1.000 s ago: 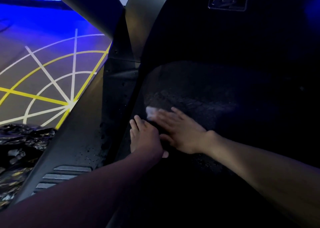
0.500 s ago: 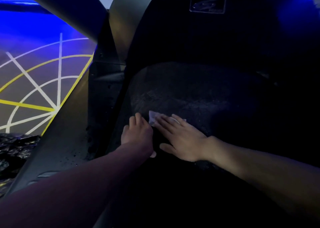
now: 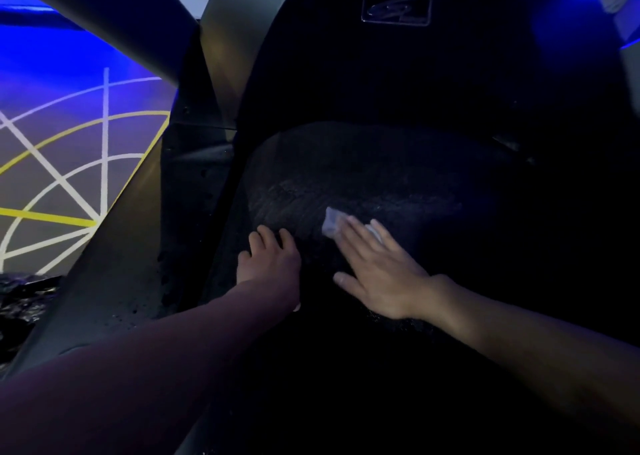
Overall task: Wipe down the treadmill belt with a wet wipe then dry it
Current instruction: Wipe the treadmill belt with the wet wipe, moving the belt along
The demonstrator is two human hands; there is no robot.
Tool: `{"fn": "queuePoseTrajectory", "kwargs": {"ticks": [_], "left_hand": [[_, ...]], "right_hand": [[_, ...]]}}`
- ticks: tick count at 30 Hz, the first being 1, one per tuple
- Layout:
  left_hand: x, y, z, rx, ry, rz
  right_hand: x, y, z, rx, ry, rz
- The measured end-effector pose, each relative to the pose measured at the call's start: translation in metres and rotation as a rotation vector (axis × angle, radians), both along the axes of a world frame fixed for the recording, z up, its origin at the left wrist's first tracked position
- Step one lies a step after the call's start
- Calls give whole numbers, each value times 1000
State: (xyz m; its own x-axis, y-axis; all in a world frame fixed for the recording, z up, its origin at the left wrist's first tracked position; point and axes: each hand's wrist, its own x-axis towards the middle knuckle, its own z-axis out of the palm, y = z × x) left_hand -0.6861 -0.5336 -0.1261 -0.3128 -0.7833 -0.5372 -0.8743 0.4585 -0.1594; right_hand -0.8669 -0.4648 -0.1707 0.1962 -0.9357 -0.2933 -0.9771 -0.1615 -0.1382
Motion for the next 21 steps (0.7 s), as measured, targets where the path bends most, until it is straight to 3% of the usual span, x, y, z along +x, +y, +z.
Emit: {"fn": "queuePoseTrajectory", "kwargs": {"ticks": [3, 9, 12, 17, 21], "left_hand": [[-3, -1, 0, -17, -7, -6], [-7, 0, 1, -15, -39, -15], [-4, -7, 3, 20, -34, -180], [-17, -6, 0, 127, -38, -202], [-35, -5, 1, 244, -84, -95]], "right_hand": [[15, 6, 8, -34, 61, 28], [13, -3, -2, -28, -144, -112], [-1, -8, -3, -39, -149, -217], [-15, 13, -2, -1, -128, 16], [-39, 5, -3, -39, -50, -266]]}}
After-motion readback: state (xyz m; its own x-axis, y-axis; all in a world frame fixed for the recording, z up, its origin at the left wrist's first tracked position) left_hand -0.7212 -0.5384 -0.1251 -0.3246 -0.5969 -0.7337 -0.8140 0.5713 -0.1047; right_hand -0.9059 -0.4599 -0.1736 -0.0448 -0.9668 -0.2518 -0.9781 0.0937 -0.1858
